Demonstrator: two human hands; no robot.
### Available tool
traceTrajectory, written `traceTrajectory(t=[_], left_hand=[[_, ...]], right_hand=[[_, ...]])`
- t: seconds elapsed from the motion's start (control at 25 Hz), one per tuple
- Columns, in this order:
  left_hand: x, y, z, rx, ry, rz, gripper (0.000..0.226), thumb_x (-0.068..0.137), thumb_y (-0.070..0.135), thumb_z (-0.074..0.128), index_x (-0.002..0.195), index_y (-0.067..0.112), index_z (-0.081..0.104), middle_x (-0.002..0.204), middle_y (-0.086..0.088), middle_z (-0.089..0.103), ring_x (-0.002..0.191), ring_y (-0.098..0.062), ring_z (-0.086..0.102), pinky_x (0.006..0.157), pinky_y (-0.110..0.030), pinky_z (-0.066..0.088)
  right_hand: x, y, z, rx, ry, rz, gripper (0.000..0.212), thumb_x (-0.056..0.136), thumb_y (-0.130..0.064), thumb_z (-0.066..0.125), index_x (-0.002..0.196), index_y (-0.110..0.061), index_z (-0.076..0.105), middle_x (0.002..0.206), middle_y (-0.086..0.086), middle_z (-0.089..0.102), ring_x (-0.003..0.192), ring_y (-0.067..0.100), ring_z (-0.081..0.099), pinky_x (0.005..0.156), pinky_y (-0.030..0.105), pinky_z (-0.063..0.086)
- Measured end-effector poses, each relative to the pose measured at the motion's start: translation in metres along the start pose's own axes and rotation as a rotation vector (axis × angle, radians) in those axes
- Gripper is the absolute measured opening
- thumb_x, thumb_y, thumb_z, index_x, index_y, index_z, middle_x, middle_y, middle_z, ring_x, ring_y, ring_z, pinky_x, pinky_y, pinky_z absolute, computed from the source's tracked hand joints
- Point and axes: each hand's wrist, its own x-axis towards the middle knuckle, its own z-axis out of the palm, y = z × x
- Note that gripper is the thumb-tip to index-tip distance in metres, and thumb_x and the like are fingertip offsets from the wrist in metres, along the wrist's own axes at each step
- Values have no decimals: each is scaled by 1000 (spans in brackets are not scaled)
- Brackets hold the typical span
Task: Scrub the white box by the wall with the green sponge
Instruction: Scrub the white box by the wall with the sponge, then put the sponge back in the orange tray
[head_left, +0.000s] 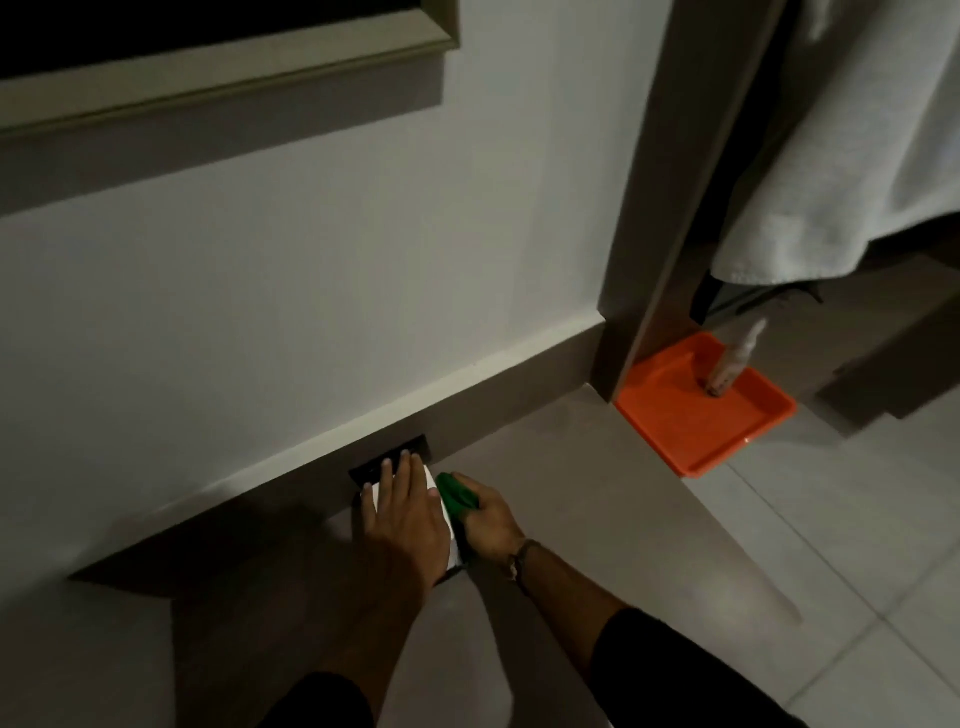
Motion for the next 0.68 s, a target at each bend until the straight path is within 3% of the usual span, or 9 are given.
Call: traceTrajectory(t=[0.08, 0.2, 0.36, 0.52, 0.68], left_hand=[[-7, 7, -4, -57, 107, 63, 62, 107, 40, 18, 164, 14, 22, 176, -9, 22, 164, -29, 17, 133, -56, 19], [-8, 49, 3, -92, 271, 216, 57, 104, 37, 32, 156, 13, 39, 166, -13, 42, 156, -32, 36, 125, -62, 36], [13, 160, 32, -57, 148, 315, 62, 103, 46, 29, 157, 18, 36, 168, -10, 40, 156, -31, 37, 125, -61, 36], [51, 251, 87, 35, -36, 374, 70, 102, 54, 8, 165, 21, 9, 178, -5, 11, 165, -28, 8, 133, -59, 15], [79, 274, 136, 33, -2, 321, 71, 103, 55, 27, 163, 18, 25, 173, -8, 30, 161, -29, 27, 128, -58, 30]], right_hand=[[-14, -4, -20, -36, -3, -84, 51, 102, 10, 44, 151, -5, 45, 156, 10, 48, 143, 21, 46, 122, 32, 34], [-43, 6, -79, -252, 63, -231, 62, 99, 11, 40, 154, -17, 42, 160, 1, 43, 148, 13, 38, 126, 37, 28], [-55, 21, -199, -568, 286, -281, 78, 91, 13, 42, 158, -27, 34, 165, -2, 33, 151, 14, 31, 127, 35, 22], [-8, 30, -315, -815, 386, -187, 82, 92, 9, 46, 161, -29, 24, 169, 3, 23, 155, 27, 20, 127, 44, 20], [71, 42, -377, -1028, 326, -194, 75, 96, -13, 54, 162, -24, 21, 169, 9, 21, 156, 34, 16, 126, 41, 17]])
